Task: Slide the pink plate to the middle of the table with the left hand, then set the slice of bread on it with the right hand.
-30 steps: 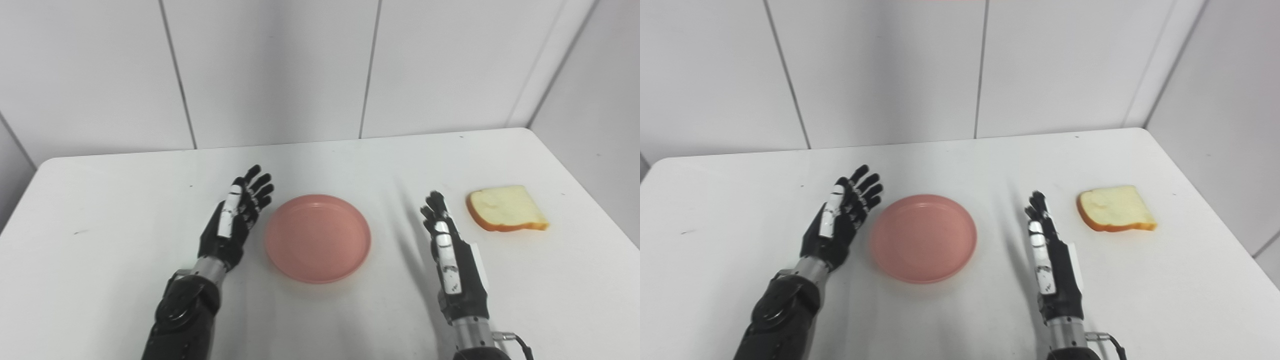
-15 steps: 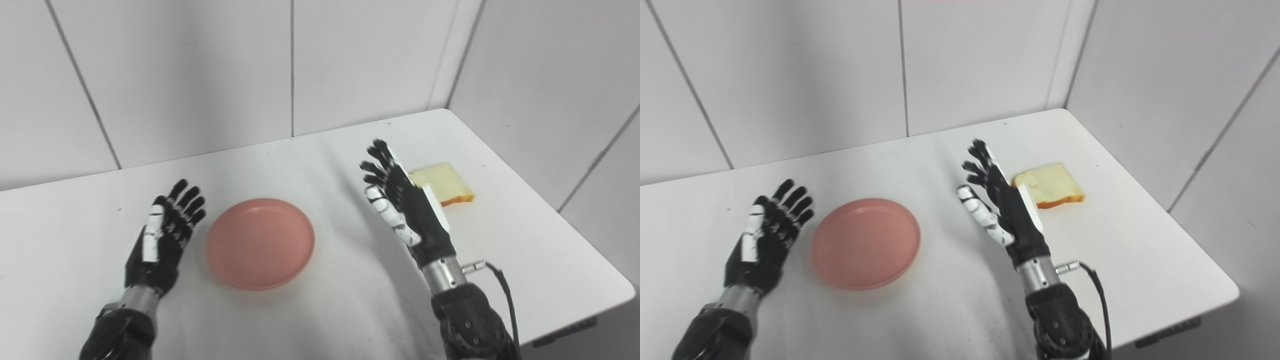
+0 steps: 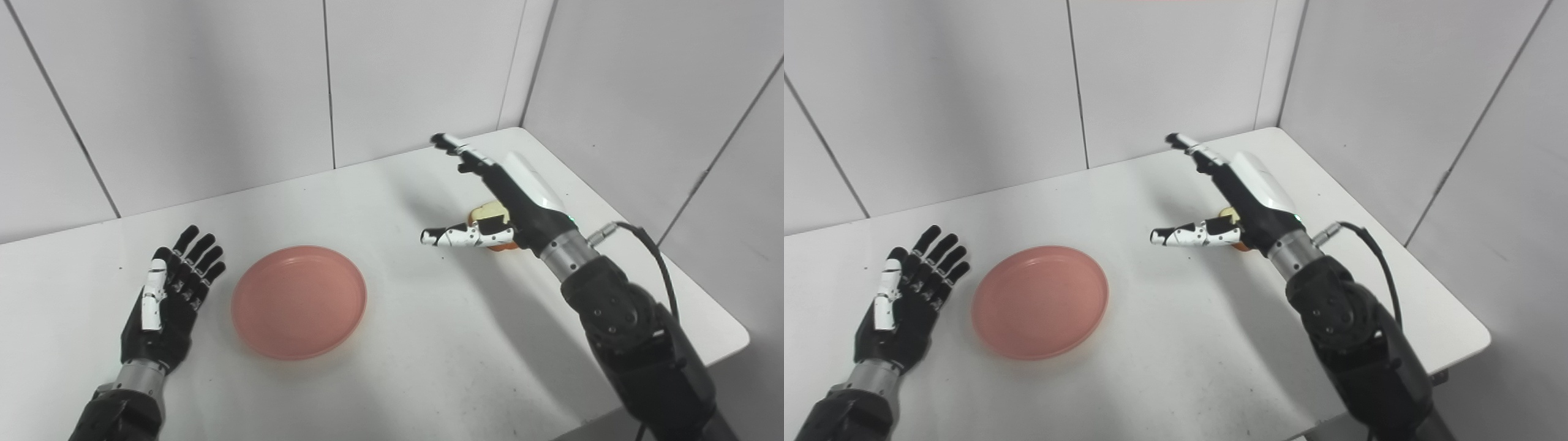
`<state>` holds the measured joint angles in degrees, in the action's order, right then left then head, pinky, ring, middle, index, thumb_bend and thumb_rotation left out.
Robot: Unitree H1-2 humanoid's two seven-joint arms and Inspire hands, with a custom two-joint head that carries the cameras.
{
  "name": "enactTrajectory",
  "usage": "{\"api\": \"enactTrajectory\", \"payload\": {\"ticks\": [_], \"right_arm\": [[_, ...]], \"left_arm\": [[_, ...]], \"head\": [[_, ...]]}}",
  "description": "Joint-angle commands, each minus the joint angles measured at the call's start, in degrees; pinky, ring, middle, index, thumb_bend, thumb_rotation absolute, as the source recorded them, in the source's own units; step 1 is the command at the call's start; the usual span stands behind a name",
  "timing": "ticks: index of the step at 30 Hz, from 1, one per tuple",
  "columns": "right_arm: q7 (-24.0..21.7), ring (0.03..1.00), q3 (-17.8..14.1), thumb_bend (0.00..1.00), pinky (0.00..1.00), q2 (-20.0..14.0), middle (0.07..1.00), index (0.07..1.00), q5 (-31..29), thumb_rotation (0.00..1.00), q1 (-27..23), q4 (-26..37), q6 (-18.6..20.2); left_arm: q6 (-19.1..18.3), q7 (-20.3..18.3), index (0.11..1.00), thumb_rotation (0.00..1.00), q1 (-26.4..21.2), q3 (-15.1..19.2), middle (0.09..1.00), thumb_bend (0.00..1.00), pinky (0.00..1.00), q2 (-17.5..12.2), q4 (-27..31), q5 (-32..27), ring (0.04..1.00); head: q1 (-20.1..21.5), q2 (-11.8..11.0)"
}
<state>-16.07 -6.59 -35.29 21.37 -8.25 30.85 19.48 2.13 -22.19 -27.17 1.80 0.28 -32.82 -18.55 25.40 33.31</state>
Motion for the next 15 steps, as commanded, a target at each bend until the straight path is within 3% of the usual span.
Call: {"api": "enactTrajectory", "payload": {"ticks": [1, 6, 11, 15], "right_arm": [[-2.4, 0.885, -0.2, 0.94, 0.82, -4.2, 0.899, 0.891, 0.5, 0.38, -4.1, -0.4, 0.5], [-10.8, 0.917, 2.4, 1.00, 0.85, -10.7, 0.923, 0.905, -0.2, 0.28, -9.5, -3.1, 6.1], [-16.5, 0.901, 7.0, 1.00, 0.83, -14.5, 0.916, 0.900, 1.3, 0.22, -14.3, -7.7, 6.9], [-21.1, 0.904, 12.1, 1.00, 0.82, -17.0, 0.930, 0.925, 3.8, 0.27, -18.0, -11.5, 6.9]], "left_arm": [[-2.6, 1.4, 0.898, 0.97, 4.4, 0.2, 0.906, 0.51, 0.92, -1.5, -2.9, 1.4, 0.906], [-2.9, 1.5, 0.901, 0.97, 4.7, -0.1, 0.908, 0.51, 0.92, -1.5, -2.1, 1.6, 0.909], [-3.0, 1.6, 0.901, 0.99, 4.8, -0.6, 0.908, 0.50, 0.92, -1.8, -1.5, 1.8, 0.908], [-3.6, 1.7, 0.909, 1.00, 4.9, -0.9, 0.916, 0.50, 0.93, -2.0, -1.0, 2.1, 0.919]], "head": [[-0.1, 0.1], [-0.6, 0.2], [-1.6, 0.9], [-1.9, 1.0]]}}
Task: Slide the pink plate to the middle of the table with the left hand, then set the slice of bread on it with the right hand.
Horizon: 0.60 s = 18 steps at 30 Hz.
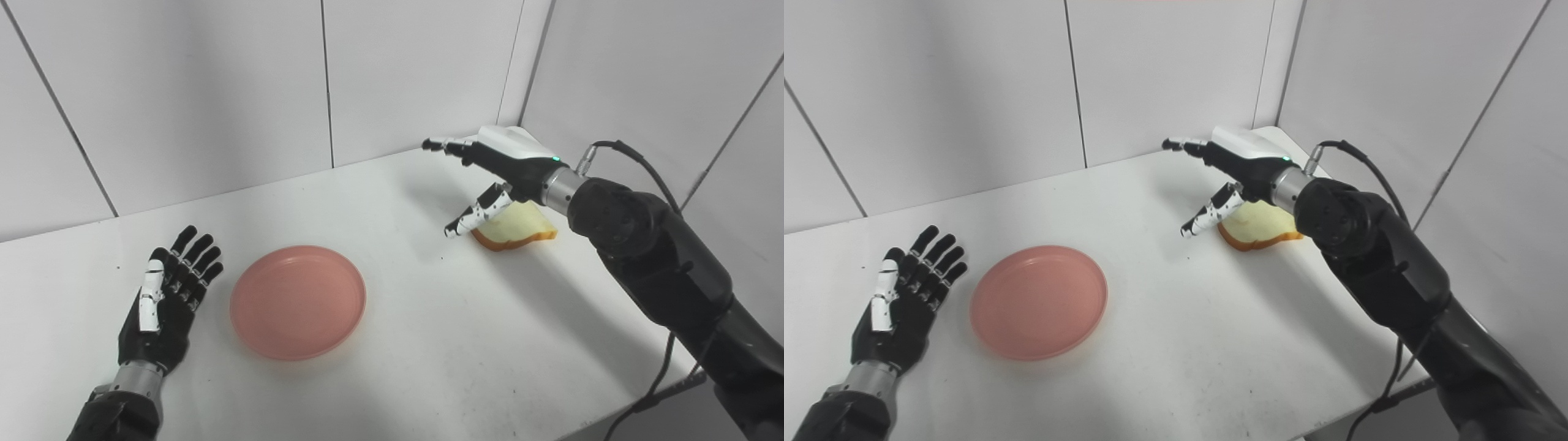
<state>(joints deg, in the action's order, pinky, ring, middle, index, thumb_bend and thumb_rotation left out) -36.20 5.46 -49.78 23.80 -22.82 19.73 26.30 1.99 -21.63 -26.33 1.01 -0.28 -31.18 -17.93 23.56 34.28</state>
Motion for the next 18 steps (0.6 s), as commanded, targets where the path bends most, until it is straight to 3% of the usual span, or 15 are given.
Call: {"api": "enactTrajectory", "payload": {"ticks": [1, 6, 11, 18], "right_arm": [[-1.9, 0.909, 1.4, 1.00, 0.82, -2.7, 0.936, 0.932, 2.0, 0.27, -4.4, -1.7, 0.0], [-6.1, 0.940, 7.8, 1.00, 0.83, -3.3, 0.963, 0.947, 7.2, 0.32, -9.6, -6.7, -0.3], [-8.7, 0.947, 10.5, 1.00, 0.85, -2.9, 0.975, 0.957, 9.8, 0.33, -12.5, -9.3, -0.3], [-10.6, 0.983, 13.2, 1.00, 0.92, -3.6, 1.000, 0.990, 11.9, 0.35, -15.4, -14.9, -3.5]], "left_arm": [[-3.5, 1.1, 0.909, 1.00, 4.1, -0.2, 0.918, 0.49, 0.94, -1.5, -2.7, 1.5, 0.921], [-3.6, 1.9, 0.900, 1.00, 4.3, -0.3, 0.908, 0.48, 0.93, -1.5, -2.1, 2.1, 0.912], [-3.6, 1.6, 0.898, 1.00, 4.4, 0.0, 0.906, 0.48, 0.94, -1.5, -2.2, 1.7, 0.913], [-4.1, 1.6, 0.895, 1.00, 4.8, -0.2, 0.904, 0.49, 0.93, -1.7, -1.4, 2.0, 0.910]], "head": [[0.0, 0.0], [-0.7, 0.5], [-0.7, 0.5], [-0.8, 0.8]]}}
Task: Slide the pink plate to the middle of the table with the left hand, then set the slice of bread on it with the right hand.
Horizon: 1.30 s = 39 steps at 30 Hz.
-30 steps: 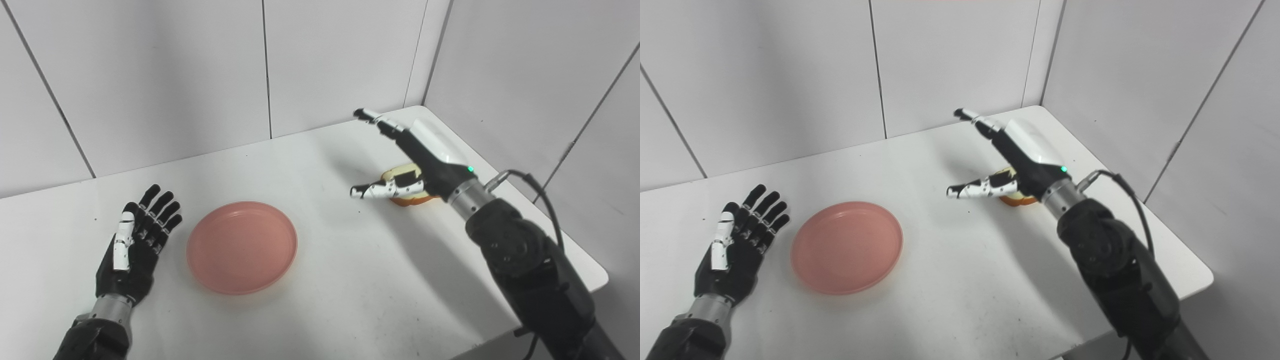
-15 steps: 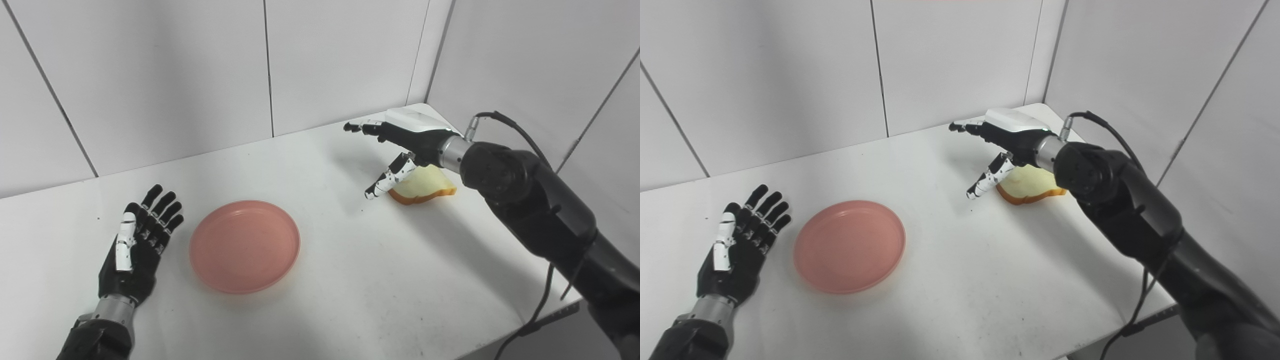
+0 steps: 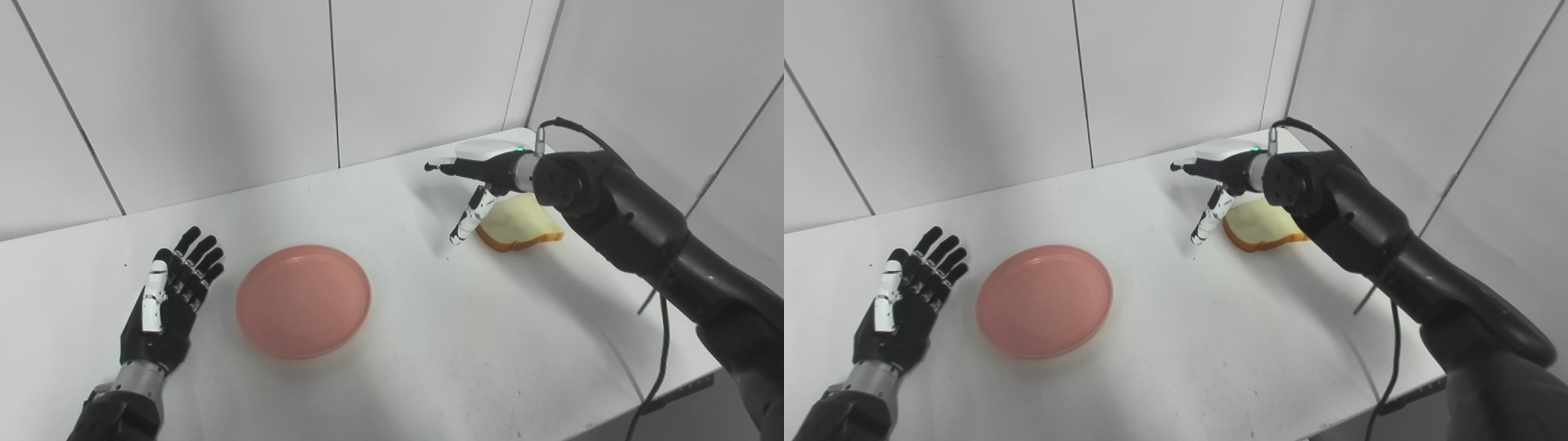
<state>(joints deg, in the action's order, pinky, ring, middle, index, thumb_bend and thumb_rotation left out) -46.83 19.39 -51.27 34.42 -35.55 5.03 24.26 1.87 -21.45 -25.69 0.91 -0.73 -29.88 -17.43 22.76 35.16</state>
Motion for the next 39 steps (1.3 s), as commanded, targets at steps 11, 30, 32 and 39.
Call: {"api": "enactTrajectory", "payload": {"ticks": [11, 30, 32, 39], "right_arm": [[-1.6, 1.000, -0.8, 1.00, 0.93, -3.0, 1.000, 1.000, 3.7, 0.33, -2.9, -4.2, -1.4], [-3.7, 1.000, -2.5, 1.00, 0.95, -6.4, 1.000, 1.000, 6.1, 0.33, -0.5, -6.6, 0.3], [-3.7, 1.000, -2.6, 1.00, 0.95, -6.5, 1.000, 1.000, 6.4, 0.31, -0.2, -6.9, 0.5], [-3.8, 1.000, -2.4, 1.00, 0.93, -6.8, 1.000, 1.000, 6.8, 0.33, 0.2, -7.9, -1.0]], "left_arm": [[-4.6, 0.8, 0.905, 1.00, 4.2, -0.2, 0.912, 0.50, 0.95, -1.6, -2.5, 1.0, 0.920], [-4.9, 0.8, 0.904, 1.00, 4.7, 0.0, 0.910, 0.49, 0.93, -2.0, -1.9, 0.9, 0.914], [-4.8, 0.5, 0.903, 1.00, 4.7, 0.1, 0.911, 0.49, 0.94, -2.1, -2.0, 0.6, 0.916], [-5.0, 0.6, 0.900, 1.00, 4.9, 0.2, 0.907, 0.49, 0.93, -2.2, -1.6, 0.7, 0.912]], "head": [[0.1, 0.2], [0.1, 0.7], [0.1, 0.8], [0.0, 1.1]]}}
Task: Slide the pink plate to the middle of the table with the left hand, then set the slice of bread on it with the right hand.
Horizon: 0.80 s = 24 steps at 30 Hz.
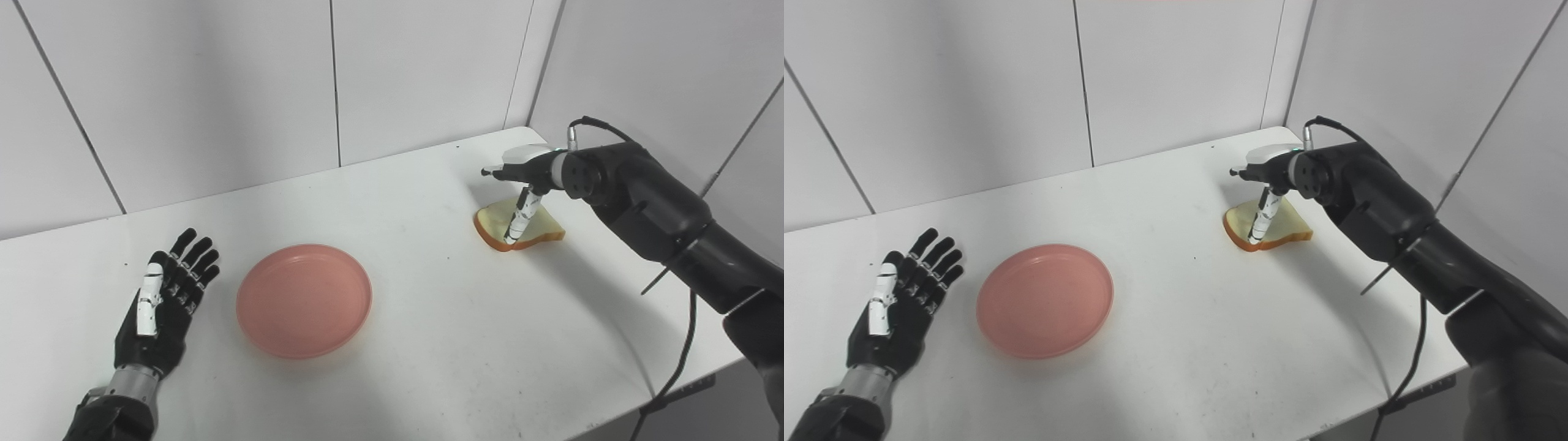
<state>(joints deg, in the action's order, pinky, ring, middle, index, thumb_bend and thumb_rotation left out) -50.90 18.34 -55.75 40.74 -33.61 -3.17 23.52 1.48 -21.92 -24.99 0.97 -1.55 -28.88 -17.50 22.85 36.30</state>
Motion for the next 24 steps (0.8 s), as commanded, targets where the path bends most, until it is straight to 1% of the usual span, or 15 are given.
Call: {"api": "enactTrajectory", "payload": {"ticks": [1, 9, 13, 17, 20, 22, 24], "right_arm": [[0.3, 1.000, -1.2, 1.00, 0.93, -2.4, 1.000, 1.000, 0.5, 0.33, -1.7, 0.1, -0.7], [0.1, 1.000, 0.4, 1.00, 0.94, -2.7, 1.000, 1.000, 1.9, 0.36, -2.2, -1.0, -3.5], [0.0, 1.000, 1.0, 1.00, 0.95, -2.8, 1.000, 1.000, 3.0, 0.38, -2.2, -0.9, -4.0], [2.2, 1.000, 1.1, 1.00, 0.97, -2.4, 1.000, 1.000, 4.0, 0.39, -1.8, -2.7, -6.4], [2.2, 1.000, 1.1, 1.00, 0.95, -2.1, 1.000, 1.000, 4.4, 0.39, -1.7, -3.1, -7.2], [2.4, 1.000, 1.3, 1.00, 0.97, -2.0, 1.000, 1.000, 4.8, 0.40, -1.6, -3.1, -7.9], [2.8, 1.000, 1.3, 1.00, 0.97, -1.9, 1.000, 1.000, 5.2, 0.41, -1.3, -3.0, -8.8]], "left_arm": [[-4.6, 1.1, 0.898, 1.00, 4.2, 0.1, 0.906, 0.49, 0.93, -1.3, -2.6, 0.8, 0.912], [-5.3, 1.3, 0.899, 1.00, 4.6, 0.2, 0.908, 0.48, 0.93, -1.4, -1.5, 0.9, 0.910], [-5.7, 1.1, 0.903, 1.00, 4.8, 0.1, 0.911, 0.48, 0.93, -1.5, -1.1, 0.8, 0.914], [-5.7, 1.8, 0.895, 0.98, 5.0, 0.1, 0.902, 0.48, 0.92, -1.4, -0.7, 1.1, 0.906], [-5.7, 1.7, 0.897, 0.99, 5.1, 0.1, 0.905, 0.49, 0.93, -1.5, -0.6, 1.1, 0.908], [-6.0, 1.7, 0.896, 0.99, 5.2, 0.1, 0.905, 0.49, 0.93, -1.6, -0.3, 1.1, 0.908], [-6.1, 1.8, 0.893, 0.99, 5.3, 0.0, 0.902, 0.48, 0.92, -1.7, -0.1, 1.2, 0.904]], "head": [[-0.1, 0.0], [-0.2, 0.3], [-0.2, 0.4], [-0.5, 0.7], [-0.6, 0.9], [-0.6, 0.9], [-0.7, 1.1]]}}
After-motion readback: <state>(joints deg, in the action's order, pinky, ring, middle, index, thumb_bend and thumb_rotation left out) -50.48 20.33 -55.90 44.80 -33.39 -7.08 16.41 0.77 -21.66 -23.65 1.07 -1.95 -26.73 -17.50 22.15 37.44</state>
